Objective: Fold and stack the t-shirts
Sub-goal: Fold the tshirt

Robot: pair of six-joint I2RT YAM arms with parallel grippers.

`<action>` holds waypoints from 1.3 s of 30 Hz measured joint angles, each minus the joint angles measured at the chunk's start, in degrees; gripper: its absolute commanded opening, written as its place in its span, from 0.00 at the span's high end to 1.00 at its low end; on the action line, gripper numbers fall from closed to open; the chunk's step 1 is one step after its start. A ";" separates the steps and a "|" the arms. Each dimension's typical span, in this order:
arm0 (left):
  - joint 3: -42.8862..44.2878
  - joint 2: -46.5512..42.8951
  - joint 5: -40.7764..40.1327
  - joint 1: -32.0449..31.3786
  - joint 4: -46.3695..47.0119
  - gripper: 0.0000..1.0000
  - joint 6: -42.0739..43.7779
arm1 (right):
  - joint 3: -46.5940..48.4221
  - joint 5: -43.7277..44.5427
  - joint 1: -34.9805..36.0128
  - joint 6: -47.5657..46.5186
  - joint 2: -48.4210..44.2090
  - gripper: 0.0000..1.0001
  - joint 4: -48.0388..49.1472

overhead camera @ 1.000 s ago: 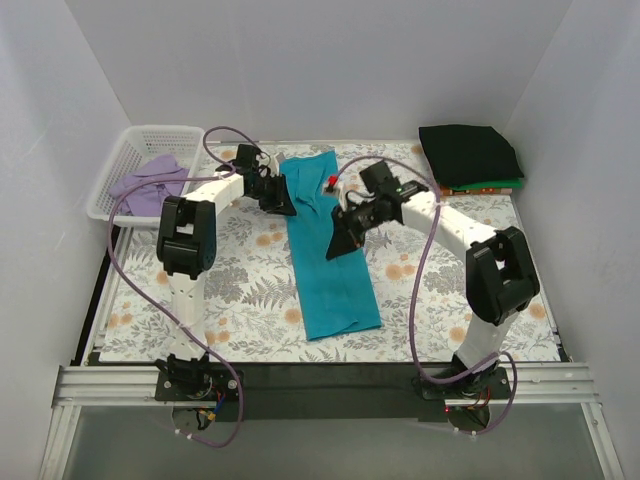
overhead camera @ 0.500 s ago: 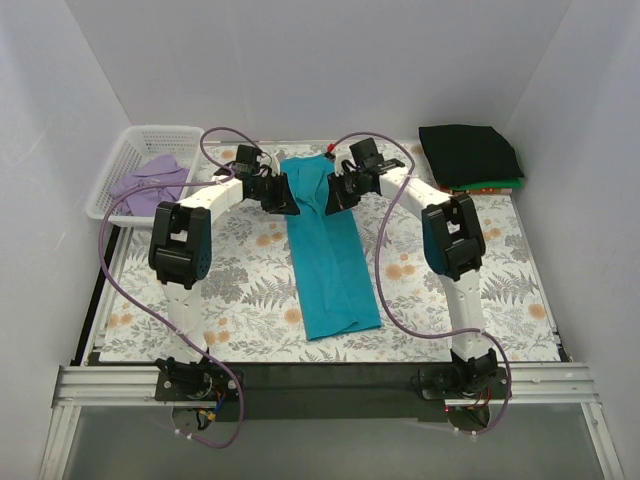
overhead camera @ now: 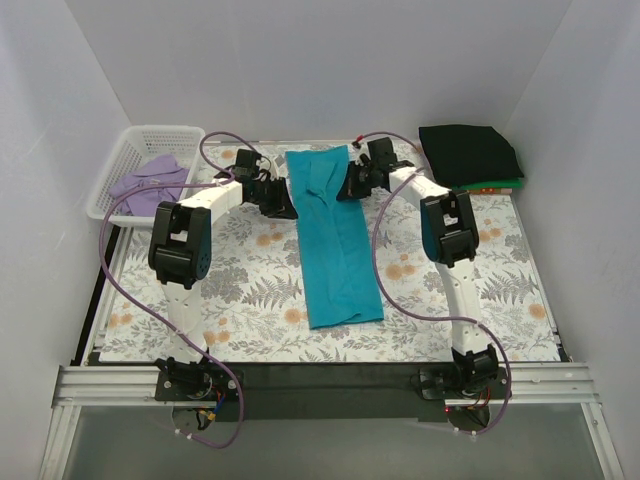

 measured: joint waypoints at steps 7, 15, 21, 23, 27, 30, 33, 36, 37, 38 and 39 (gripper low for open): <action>-0.02 0.00 0.39 0.00 0.42 0.82 -0.22 | -2.86 -2.16 -5.55 6.25 -0.02 0.92 5.73; 0.57 0.09 2.32 -0.26 1.44 0.76 -0.15 | 0.44 -4.98 -7.19 6.60 2.29 0.76 6.03; -11.15 -10.08 6.69 -0.26 6.08 0.43 4.94 | -1.49 -7.50 -5.92 -1.81 -1.86 0.30 3.54; -14.67 -16.81 8.52 -0.26 5.97 0.41 8.28 | -5.70 -6.51 -4.35 -6.93 -8.44 0.25 -0.07; -19.45 -32.17 11.61 -0.26 6.21 0.40 17.11 | -13.18 -4.81 -1.31 -18.60 -25.77 0.24 -4.00; -25.92 -44.68 13.42 -0.31 6.71 0.40 26.16 | -21.79 -3.74 -0.57 -29.27 -43.06 0.25 -5.75; -33.00 -55.49 14.84 -1.33 5.35 0.42 36.06 | -34.10 -2.99 -1.03 -40.70 -59.65 0.31 -7.58; -39.30 -60.26 15.39 -4.92 2.34 0.45 48.06 | -49.07 -1.46 0.26 -50.51 -71.04 0.32 -9.49; -41.92 -60.83 14.82 -6.49 1.81 0.46 50.88 | -52.65 -0.83 1.11 -52.19 -72.65 0.33 -10.05; -45.11 -61.57 14.03 -8.72 1.55 0.47 52.98 | -63.65 1.05 4.48 -56.22 -77.92 0.34 -8.96; -49.27 -62.49 12.74 -12.66 0.81 0.49 55.21 | -69.88 2.25 7.15 -58.49 -81.90 0.36 -9.70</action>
